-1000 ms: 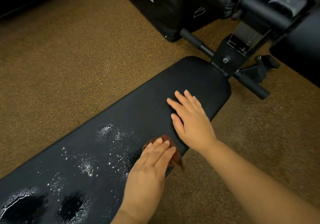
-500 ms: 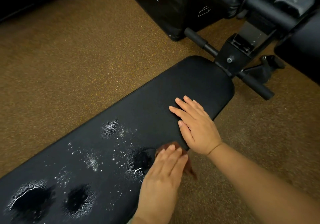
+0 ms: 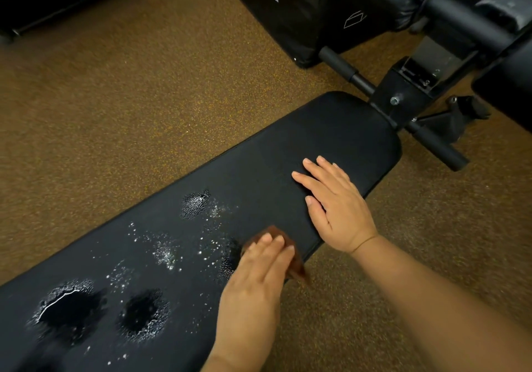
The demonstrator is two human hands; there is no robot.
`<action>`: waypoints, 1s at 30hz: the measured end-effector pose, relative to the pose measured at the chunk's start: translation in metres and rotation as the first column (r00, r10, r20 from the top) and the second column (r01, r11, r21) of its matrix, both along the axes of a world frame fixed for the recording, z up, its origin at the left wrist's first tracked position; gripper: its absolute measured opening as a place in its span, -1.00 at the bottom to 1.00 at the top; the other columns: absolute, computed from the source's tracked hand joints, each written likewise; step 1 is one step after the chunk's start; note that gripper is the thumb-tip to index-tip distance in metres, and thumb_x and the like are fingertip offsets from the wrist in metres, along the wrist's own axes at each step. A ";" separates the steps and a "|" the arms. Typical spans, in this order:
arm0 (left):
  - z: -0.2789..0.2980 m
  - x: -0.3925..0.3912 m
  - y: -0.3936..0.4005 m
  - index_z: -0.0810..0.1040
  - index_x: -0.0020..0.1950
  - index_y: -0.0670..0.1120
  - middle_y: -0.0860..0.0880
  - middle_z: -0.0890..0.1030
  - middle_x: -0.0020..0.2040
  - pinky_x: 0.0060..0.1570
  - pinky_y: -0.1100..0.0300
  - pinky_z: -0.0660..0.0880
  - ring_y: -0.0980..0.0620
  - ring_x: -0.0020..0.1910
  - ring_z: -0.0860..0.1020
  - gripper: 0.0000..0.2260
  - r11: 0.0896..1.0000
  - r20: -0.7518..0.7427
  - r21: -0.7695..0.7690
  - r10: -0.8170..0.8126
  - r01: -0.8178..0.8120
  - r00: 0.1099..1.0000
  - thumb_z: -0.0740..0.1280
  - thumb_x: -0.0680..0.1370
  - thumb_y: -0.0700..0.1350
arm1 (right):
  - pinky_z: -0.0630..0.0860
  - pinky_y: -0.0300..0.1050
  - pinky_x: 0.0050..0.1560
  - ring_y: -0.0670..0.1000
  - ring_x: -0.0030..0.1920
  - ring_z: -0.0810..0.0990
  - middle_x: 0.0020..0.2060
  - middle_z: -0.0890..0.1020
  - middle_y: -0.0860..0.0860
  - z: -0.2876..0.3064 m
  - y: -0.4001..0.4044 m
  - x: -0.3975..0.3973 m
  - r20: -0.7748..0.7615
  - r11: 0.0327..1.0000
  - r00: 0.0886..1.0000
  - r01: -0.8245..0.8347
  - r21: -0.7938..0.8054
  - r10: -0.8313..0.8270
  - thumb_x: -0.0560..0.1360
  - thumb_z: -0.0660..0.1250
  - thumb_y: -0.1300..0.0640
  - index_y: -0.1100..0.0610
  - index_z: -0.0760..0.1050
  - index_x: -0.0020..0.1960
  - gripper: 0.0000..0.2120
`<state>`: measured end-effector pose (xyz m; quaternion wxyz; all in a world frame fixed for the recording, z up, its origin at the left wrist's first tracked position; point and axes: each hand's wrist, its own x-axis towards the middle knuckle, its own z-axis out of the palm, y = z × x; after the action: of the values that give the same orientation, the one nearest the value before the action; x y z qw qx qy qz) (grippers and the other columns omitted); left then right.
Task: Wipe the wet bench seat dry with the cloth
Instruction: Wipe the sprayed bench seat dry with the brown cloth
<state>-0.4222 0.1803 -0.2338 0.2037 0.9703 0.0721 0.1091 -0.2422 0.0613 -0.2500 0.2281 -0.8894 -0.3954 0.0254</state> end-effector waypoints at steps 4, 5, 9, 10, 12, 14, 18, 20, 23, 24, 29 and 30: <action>0.005 -0.008 0.038 0.60 0.19 -0.08 -0.05 0.57 0.24 0.32 0.07 0.27 -0.05 0.30 0.45 -0.62 0.983 -0.019 0.118 -0.143 0.144 0.990 0.13 0.46 -0.21 | 0.13 0.10 0.47 0.09 0.47 0.23 0.41 0.39 0.05 0.002 0.000 -0.001 0.004 1.000 1.000 0.009 0.005 -0.009 0.56 0.08 0.08 0.07 0.41 0.39 -0.58; 0.007 -0.002 0.050 0.61 0.18 -0.07 -0.05 0.57 0.24 0.30 0.09 0.31 -0.05 0.28 0.47 -0.61 0.988 -0.028 0.127 -0.083 0.086 0.996 0.13 0.45 -0.21 | 0.13 0.10 0.47 0.10 0.47 0.23 0.41 0.39 0.05 0.001 0.000 -0.002 0.005 1.000 1.000 0.007 0.004 -0.007 0.56 0.08 0.08 0.07 0.41 0.39 -0.58; 0.014 0.024 0.067 0.61 0.17 -0.07 -0.07 0.59 0.21 0.22 0.07 0.34 -0.09 0.24 0.52 -0.64 0.957 -0.065 0.030 0.289 -0.288 0.955 0.26 0.41 -0.25 | 0.12 0.08 0.47 0.09 0.47 0.23 0.41 0.39 0.05 -0.001 0.001 -0.002 0.015 1.000 1.000 0.015 0.006 -0.015 0.57 0.08 0.08 0.07 0.41 0.39 -0.59; 0.012 0.024 0.056 0.61 0.17 -0.08 -0.07 0.60 0.20 0.22 0.03 0.33 -0.09 0.23 0.53 -0.63 0.948 -0.070 0.008 0.319 -0.319 0.945 0.28 0.40 -0.26 | 0.11 0.07 0.48 0.09 0.47 0.22 0.41 0.39 0.05 -0.001 0.001 -0.001 0.017 1.000 1.000 0.014 0.002 -0.014 0.57 0.07 0.07 0.06 0.41 0.39 -0.59; 0.007 0.013 0.027 0.59 0.20 -0.08 -0.06 0.59 0.21 0.28 0.07 0.34 -0.06 0.24 0.52 -0.63 0.965 -0.056 -0.014 0.262 -0.263 0.963 0.27 0.41 -0.26 | 0.09 0.04 0.48 0.09 0.47 0.22 0.41 0.39 0.05 -0.001 0.000 -0.001 0.022 1.000 1.000 0.013 -0.008 -0.013 0.57 0.07 0.06 0.06 0.41 0.39 -0.59; 0.005 -0.005 0.010 0.56 0.23 -0.06 -0.04 0.56 0.25 0.32 0.08 0.34 -0.03 0.28 0.49 -0.62 0.992 -0.035 -0.011 0.124 -0.124 0.992 0.19 0.45 -0.22 | 0.07 0.03 0.49 0.10 0.48 0.22 0.41 0.39 0.06 -0.001 0.000 -0.001 0.025 1.000 1.000 0.009 -0.027 -0.009 0.57 0.07 0.06 0.06 0.41 0.39 -0.58; 0.002 0.002 0.041 0.59 0.19 -0.08 -0.05 0.58 0.22 0.30 0.11 0.32 -0.05 0.25 0.51 -0.62 0.995 -0.011 0.095 0.025 -0.024 1.000 0.13 0.45 -0.19 | -0.06 -0.07 0.50 0.05 0.50 0.14 0.43 0.35 0.03 0.006 0.004 -0.004 -0.019 0.997 0.999 0.043 -0.060 -0.045 0.56 0.07 0.07 0.03 0.38 0.40 -0.57; 0.005 0.020 0.058 0.61 0.16 -0.04 -0.03 0.60 0.20 0.19 0.13 0.43 -0.05 0.22 0.53 -0.66 0.986 -0.015 0.115 0.122 -0.119 0.992 0.20 0.44 -0.19 | -0.15 -0.14 0.49 -0.03 0.50 0.07 0.44 0.33 0.00 0.012 0.012 -0.009 -0.074 0.993 0.991 0.108 -0.057 -0.112 0.53 0.09 0.09 0.01 0.38 0.39 -0.57; 0.007 0.040 0.062 0.62 0.14 -0.07 -0.06 0.61 0.18 0.09 0.07 0.50 -0.08 0.19 0.56 -0.65 0.965 -0.041 0.034 0.261 -0.259 0.965 0.40 0.38 -0.30 | -0.19 0.01 0.49 -0.01 0.52 -0.01 0.47 0.28 -0.04 0.016 0.032 -0.023 -0.114 0.981 0.977 0.174 -0.081 -0.182 0.52 0.08 0.08 -0.05 0.38 0.38 -0.57; 0.007 0.042 0.056 0.61 0.15 -0.08 -0.06 0.61 0.18 0.11 0.06 0.49 -0.08 0.19 0.56 -0.64 0.956 -0.050 -0.002 0.293 -0.293 0.955 0.37 0.37 -0.31 | -0.19 0.07 0.49 0.03 0.53 -0.02 0.47 0.27 -0.05 0.015 0.037 -0.028 -0.108 0.982 0.979 0.164 -0.091 -0.174 0.53 0.06 0.07 -0.06 0.37 0.38 -0.57; 0.011 0.005 0.026 0.63 0.13 -0.05 -0.02 0.62 0.16 0.15 0.06 0.47 -0.01 0.18 0.57 -0.65 0.994 -0.041 -0.019 0.107 -0.107 0.993 0.20 0.42 -0.23 | -0.12 0.04 0.51 0.02 0.52 0.06 0.45 0.32 -0.03 0.012 0.033 -0.041 -0.098 0.996 0.992 0.073 -0.051 -0.077 0.58 0.00 0.04 -0.04 0.39 0.36 -0.60; 0.011 -0.002 0.030 0.63 0.12 -0.04 -0.01 0.62 0.16 0.15 0.08 0.47 -0.01 0.17 0.57 -0.63 0.999 -0.039 -0.004 0.054 -0.054 0.998 0.16 0.43 -0.20 | -0.12 0.01 0.51 0.01 0.52 0.07 0.44 0.32 -0.03 0.012 0.029 -0.040 -0.103 0.998 0.993 0.048 -0.047 -0.052 0.59 0.02 0.04 -0.03 0.40 0.36 -0.61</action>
<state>-0.4244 0.2100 -0.2229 0.2018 0.9693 0.1026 0.0958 -0.2822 0.0898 -0.2378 0.2292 -0.9013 -0.3599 0.0747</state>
